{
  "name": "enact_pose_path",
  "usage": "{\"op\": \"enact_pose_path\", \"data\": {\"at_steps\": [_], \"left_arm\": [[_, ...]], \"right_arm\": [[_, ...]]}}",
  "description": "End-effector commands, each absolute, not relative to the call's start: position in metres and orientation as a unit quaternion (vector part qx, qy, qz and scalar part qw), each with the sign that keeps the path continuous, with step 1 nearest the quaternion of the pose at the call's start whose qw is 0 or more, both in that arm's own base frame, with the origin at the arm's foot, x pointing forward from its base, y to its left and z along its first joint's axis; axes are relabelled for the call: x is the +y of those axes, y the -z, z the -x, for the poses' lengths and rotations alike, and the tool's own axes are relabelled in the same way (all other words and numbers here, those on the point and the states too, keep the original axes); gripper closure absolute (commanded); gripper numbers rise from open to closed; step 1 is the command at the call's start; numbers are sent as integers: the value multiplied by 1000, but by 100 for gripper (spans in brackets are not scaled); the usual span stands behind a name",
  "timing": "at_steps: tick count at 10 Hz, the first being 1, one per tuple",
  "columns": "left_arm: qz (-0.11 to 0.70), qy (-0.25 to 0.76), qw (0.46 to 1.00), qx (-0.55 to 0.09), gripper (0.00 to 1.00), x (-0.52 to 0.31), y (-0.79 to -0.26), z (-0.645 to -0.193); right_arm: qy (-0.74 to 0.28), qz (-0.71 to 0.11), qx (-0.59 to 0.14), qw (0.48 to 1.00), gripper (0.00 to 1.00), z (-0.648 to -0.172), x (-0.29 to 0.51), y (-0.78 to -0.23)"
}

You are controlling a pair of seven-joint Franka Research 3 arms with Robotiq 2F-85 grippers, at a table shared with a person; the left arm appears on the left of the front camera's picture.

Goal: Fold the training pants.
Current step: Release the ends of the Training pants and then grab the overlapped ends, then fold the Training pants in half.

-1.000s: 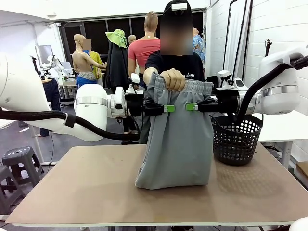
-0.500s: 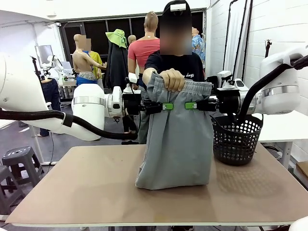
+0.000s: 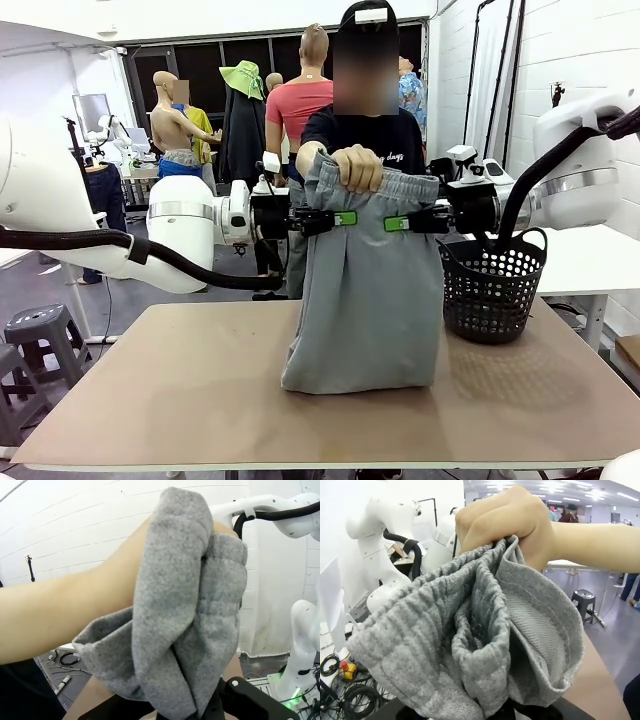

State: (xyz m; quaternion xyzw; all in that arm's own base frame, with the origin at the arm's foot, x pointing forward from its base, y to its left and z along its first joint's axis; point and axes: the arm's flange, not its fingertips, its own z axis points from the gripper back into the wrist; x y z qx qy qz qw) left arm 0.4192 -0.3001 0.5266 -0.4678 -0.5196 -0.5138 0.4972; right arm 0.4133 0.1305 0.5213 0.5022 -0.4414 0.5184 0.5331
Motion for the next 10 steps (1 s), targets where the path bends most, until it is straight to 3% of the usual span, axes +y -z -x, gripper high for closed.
{"op": "enact_pose_path", "data": {"at_steps": [1,10], "left_arm": [[462,515,500,-521,100,-302,-530,-420],[462,515,500,-521,100,-302,-530,-420]], "right_arm": [[-508,-510,-446,532,100,-410,129,-521],[-508,-510,-446,532,100,-410,129,-521]]}}
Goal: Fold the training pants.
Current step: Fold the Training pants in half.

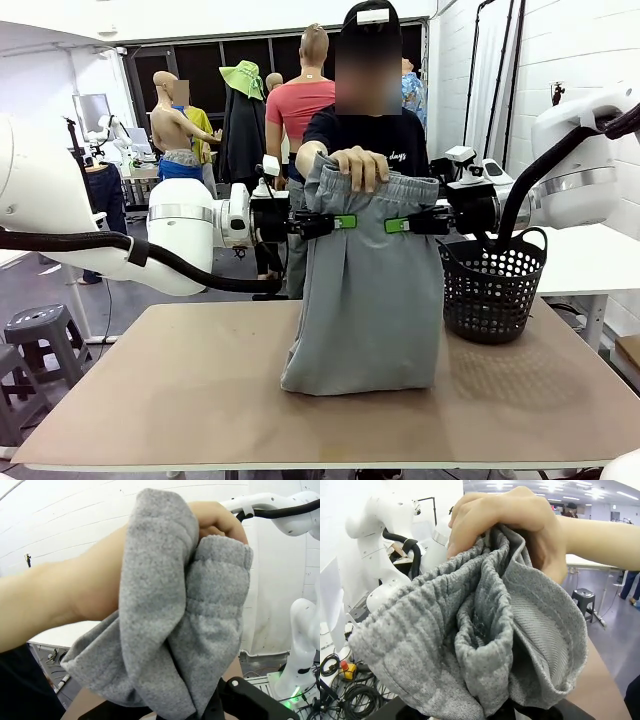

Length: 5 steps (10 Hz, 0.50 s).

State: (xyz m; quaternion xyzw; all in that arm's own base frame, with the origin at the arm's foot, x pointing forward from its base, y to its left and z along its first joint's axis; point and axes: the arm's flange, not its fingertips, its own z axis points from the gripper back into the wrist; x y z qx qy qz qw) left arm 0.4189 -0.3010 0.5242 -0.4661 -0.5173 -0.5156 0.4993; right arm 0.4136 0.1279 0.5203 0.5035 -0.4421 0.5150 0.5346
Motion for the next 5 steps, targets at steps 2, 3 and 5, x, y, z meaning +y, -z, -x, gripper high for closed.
{"op": "enact_pose_path", "data": {"at_steps": [2,3,5], "left_arm": [[462,515,500,-521,100,-302,-530,-420],[462,515,500,-521,100,-302,-530,-420],[462,515,500,-521,100,-302,-530,-420]], "right_arm": [[-508,-510,-446,532,100,-410,129,-521],[-508,-510,-446,532,100,-410,129,-521],[-508,-510,-446,532,100,-410,129,-521]]}}
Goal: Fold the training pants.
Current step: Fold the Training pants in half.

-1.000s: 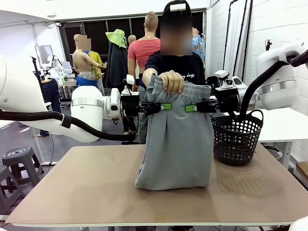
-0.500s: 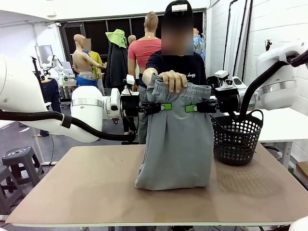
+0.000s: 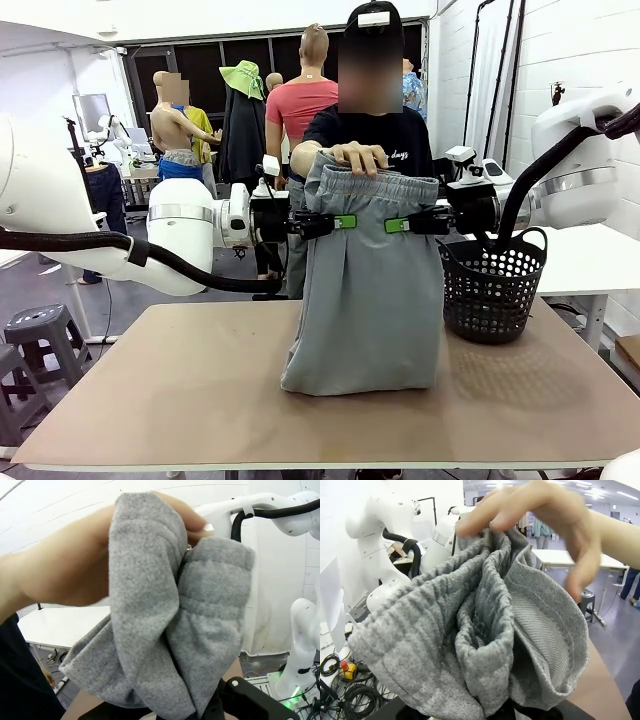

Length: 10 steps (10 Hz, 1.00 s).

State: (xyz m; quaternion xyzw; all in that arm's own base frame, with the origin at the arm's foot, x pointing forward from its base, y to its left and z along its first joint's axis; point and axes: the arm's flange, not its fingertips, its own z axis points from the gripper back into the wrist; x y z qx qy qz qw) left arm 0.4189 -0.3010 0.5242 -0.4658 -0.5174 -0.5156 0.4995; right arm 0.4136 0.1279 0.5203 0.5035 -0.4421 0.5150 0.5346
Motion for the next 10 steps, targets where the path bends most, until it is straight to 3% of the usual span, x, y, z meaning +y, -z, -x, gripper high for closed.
{"op": "enact_pose_path", "data": {"at_steps": [1,10], "left_arm": [[462,515,500,-521,100,-302,-530,-420],[462,515,500,-521,100,-302,-530,-420]], "right_arm": [[-508,-510,-446,532,100,-410,129,-521],[-508,-510,-446,532,100,-410,129,-521]]}}
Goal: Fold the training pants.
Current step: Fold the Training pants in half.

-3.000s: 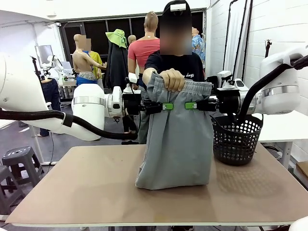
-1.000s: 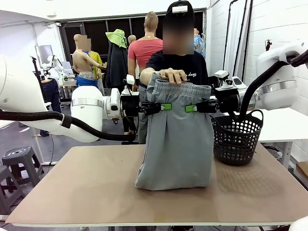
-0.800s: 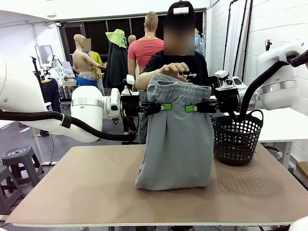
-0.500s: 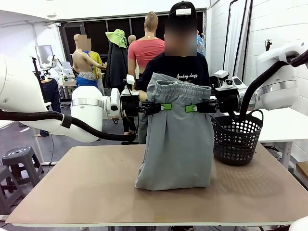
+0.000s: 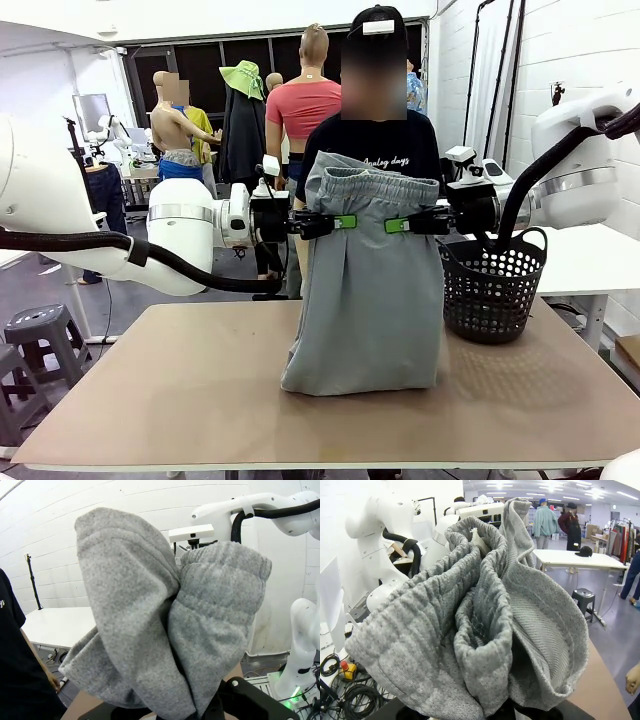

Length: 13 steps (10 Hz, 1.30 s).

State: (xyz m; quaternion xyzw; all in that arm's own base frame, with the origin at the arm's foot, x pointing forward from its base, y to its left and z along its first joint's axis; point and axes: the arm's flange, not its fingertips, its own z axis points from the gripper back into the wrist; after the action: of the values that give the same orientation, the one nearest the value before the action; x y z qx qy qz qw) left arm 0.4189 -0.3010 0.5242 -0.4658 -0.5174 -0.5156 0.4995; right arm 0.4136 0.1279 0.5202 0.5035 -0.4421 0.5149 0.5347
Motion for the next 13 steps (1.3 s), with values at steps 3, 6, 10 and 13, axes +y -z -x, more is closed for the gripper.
{"op": "enact_pose_path", "data": {"at_steps": [3,6,10,13], "left_arm": [[462,515,500,-521,100,-302,-530,-420],[462,515,500,-521,100,-302,-530,-420],[462,515,500,-521,100,-302,-530,-420],[462,515,500,-521,100,-302,-530,-420]], "right_arm": [[-508,-510,-446,532,100,-410,129,-521],[-508,-510,-446,532,100,-410,129,-521],[-508,-510,-446,532,100,-410,129,-521],[-508,-510,-446,532,100,-410,129,-521]]}}
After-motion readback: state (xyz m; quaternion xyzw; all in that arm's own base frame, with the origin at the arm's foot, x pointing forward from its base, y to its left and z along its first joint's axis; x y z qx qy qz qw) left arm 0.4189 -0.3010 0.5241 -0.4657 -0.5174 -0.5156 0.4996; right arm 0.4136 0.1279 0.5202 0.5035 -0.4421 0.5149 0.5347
